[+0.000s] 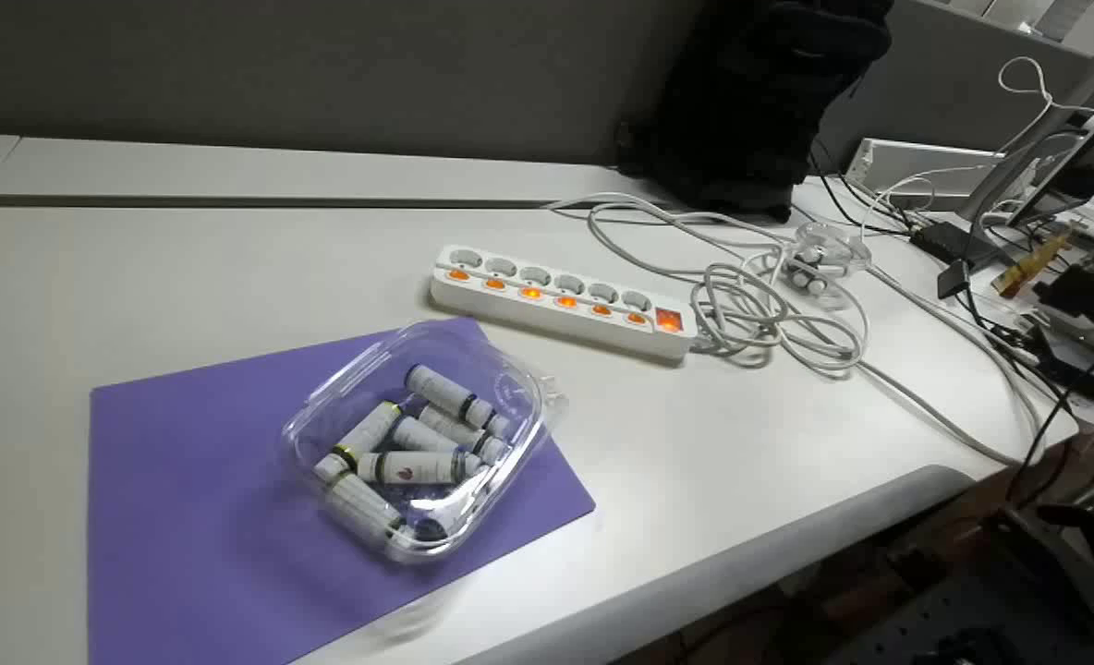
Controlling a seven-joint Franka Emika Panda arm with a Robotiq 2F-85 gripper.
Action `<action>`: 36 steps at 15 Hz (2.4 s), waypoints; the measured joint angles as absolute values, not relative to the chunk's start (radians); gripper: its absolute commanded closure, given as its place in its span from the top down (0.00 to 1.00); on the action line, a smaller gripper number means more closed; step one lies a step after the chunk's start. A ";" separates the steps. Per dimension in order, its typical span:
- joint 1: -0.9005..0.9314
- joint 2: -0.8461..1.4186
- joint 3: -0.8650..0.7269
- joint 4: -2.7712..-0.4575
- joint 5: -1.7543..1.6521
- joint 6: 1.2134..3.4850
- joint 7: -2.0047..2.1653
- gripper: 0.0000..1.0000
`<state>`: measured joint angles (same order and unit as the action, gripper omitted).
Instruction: Turn off the middle switch on the extension cord
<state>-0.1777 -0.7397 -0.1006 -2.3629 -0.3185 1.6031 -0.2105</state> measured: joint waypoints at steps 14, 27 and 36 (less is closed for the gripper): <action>-0.178 -0.742 -0.101 -2.363 -0.319 1.606 -0.211 1.00; -0.159 -0.589 -0.174 -2.587 -0.249 2.130 -0.172 1.00; -0.082 -0.250 -0.115 -2.566 -0.053 2.398 -0.128 1.00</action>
<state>-0.0819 -0.2503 -0.1151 -2.5658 -0.0528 2.3976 -0.1279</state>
